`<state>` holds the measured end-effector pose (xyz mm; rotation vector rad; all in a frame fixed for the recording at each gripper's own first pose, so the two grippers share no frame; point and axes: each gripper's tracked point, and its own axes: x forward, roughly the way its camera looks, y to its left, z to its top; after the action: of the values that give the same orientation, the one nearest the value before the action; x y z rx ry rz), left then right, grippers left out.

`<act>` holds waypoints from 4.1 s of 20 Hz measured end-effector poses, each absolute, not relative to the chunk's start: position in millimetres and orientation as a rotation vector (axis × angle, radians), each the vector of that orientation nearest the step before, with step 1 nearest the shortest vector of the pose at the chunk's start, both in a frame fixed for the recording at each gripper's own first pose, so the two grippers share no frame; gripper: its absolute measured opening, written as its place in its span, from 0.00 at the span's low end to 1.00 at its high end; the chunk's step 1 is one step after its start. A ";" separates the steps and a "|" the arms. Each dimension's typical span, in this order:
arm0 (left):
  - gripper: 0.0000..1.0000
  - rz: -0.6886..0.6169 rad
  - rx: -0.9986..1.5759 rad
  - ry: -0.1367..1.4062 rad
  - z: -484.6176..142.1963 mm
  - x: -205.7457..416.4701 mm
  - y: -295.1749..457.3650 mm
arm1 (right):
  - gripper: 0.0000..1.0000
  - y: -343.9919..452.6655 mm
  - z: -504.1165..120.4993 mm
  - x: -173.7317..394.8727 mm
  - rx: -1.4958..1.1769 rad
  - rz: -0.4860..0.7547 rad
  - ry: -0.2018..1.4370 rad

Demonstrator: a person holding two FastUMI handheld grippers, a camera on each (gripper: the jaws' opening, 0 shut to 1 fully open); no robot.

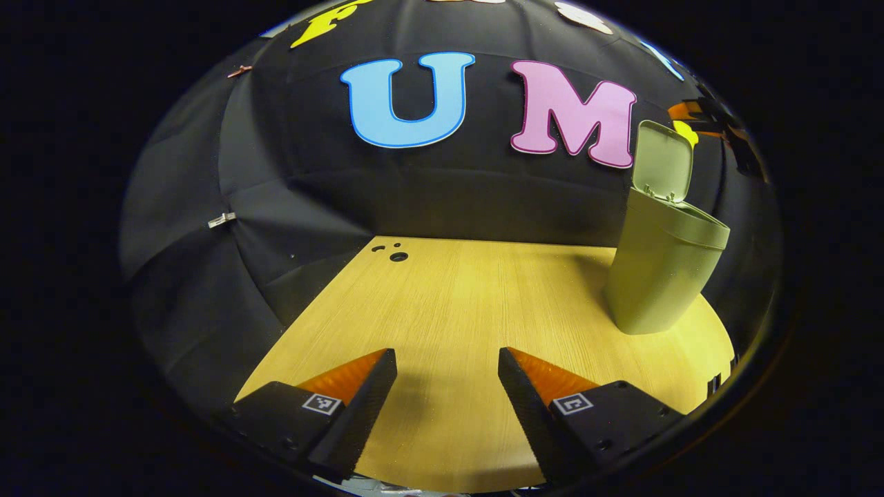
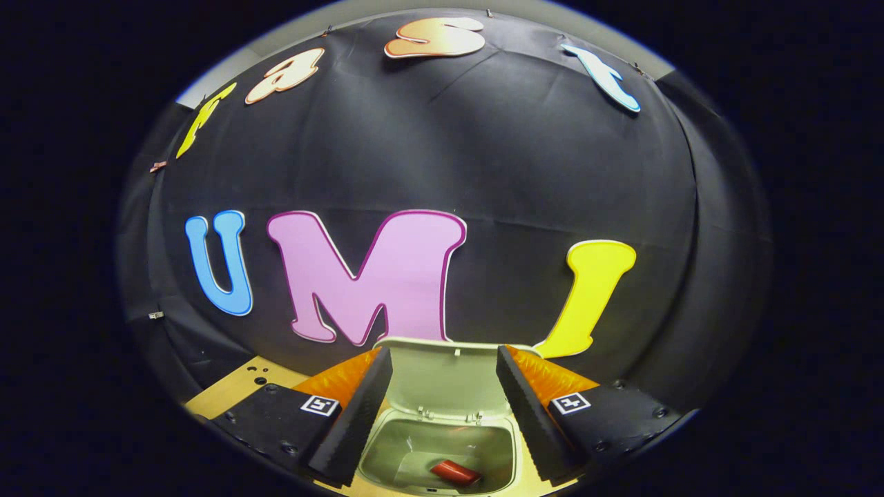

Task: Press the lid of the desktop garbage bin to open it, pick up the crumpled paper on the desktop and throw it into the bin, then pick up the pop can on the desktop and drop it into the bin, and finally close the garbage bin lid.

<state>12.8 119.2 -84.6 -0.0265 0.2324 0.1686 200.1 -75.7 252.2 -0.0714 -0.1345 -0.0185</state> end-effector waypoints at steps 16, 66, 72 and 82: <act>0.95 0.337 -0.117 0.246 -98.5 -23.8 145.9 | 0.95 -96.8 255.9 286.9 -0.014 -0.033 -0.030; 0.95 0.022 -0.026 0.231 -108.9 -22.0 95.3 | 1.00 -71.1 25.5 161.7 -0.015 -0.090 0.196; 0.95 -0.003 -0.009 0.218 -100.6 -19.1 83.7 | 1.00 -71.3 27.4 163.6 -0.008 -0.081 0.182; 0.95 -0.010 -0.054 0.149 -86.2 -16.7 74.9 | 1.00 -70.2 26.4 167.0 -0.033 -0.069 0.166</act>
<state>-16.7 74.9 -86.2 -0.0540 0.1495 -0.0105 167.0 -70.2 26.4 -0.0329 0.1660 -0.0686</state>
